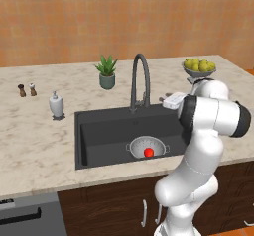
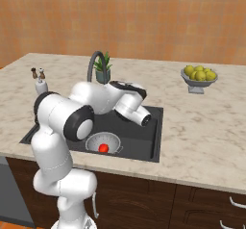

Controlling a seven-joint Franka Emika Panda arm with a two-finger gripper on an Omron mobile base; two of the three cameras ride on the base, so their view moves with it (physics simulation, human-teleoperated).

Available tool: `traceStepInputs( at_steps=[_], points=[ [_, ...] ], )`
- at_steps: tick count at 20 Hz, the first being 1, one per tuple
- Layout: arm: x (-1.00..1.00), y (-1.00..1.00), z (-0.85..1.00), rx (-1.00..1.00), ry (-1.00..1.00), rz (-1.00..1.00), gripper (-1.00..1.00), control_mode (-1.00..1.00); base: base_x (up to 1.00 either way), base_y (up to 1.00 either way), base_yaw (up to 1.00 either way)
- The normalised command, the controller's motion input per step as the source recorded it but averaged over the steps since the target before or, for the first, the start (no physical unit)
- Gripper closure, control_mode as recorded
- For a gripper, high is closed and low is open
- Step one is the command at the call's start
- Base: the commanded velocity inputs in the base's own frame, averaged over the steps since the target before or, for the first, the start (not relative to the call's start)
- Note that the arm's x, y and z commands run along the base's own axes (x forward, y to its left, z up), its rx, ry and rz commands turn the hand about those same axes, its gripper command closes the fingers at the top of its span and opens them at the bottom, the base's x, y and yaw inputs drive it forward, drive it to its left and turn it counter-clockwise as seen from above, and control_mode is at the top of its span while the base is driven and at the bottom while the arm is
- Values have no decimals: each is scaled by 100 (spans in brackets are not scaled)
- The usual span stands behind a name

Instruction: Put the colander in the sink, put the apple in the colander, and turn on the sink faucet and pour water over the colander.

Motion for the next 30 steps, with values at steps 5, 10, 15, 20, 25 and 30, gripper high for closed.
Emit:
traceStepInputs(
  at_steps=[5,10,15,20,25,30],
  points=[
    [19,27,-1,0,0,0,-100,-100,0,0,0],
    [22,10,-12,0,0,0,-100,-100,0,0,0],
    [20,0,-24,0,0,0,-100,-100,0,0,0],
    [31,1,-17,0,0,0,-100,-100,0,0,0],
    [35,1,-15,0,0,0,-100,-100,0,0,0],
    [43,9,-13,0,2,0,-100,-100,0,0,0]
  ],
)
